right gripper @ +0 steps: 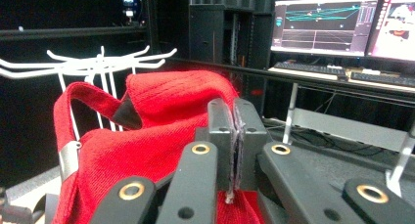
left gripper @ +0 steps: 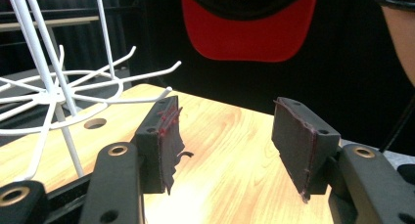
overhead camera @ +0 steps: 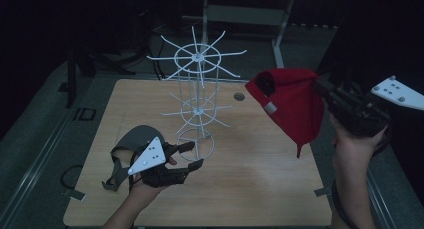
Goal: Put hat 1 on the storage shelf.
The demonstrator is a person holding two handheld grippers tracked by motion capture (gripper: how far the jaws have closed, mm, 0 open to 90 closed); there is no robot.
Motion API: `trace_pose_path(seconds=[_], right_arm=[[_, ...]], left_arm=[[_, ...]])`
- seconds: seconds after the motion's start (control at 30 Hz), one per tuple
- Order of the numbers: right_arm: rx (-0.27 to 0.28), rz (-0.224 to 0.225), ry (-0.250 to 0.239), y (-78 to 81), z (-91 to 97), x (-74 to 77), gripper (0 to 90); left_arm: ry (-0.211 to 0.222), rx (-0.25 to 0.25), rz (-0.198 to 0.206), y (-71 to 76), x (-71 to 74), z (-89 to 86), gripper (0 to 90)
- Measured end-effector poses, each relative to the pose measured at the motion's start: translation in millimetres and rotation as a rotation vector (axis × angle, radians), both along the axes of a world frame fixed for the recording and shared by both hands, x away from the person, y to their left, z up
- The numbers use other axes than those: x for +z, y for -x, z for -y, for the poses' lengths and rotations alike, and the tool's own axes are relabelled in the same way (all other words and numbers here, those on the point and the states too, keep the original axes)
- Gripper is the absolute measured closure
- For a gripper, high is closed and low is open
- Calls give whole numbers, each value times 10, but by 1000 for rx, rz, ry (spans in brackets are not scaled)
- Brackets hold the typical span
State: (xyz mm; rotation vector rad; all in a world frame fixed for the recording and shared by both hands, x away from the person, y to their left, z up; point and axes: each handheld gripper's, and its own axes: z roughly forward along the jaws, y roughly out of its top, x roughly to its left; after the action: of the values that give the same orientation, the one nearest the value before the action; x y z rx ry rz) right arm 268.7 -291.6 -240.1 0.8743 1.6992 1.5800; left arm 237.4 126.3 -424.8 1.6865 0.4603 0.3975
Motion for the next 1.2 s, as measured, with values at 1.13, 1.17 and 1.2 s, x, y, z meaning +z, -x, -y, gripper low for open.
trace_pose_path(seconds=[1.13, 1.17, 1.2], right_arm=[[34, -6, 111, -53, -583, -249, 879], [36, -11, 113, -46, -589, -281, 879], [38, -11, 118, -40, -594, -313, 878]], left_arm=[[21, 68, -26, 12, -161, -193, 444], [22, 71, -26, 13, -162, -198, 444], [24, 73, -26, 13, -162, -204, 444]])
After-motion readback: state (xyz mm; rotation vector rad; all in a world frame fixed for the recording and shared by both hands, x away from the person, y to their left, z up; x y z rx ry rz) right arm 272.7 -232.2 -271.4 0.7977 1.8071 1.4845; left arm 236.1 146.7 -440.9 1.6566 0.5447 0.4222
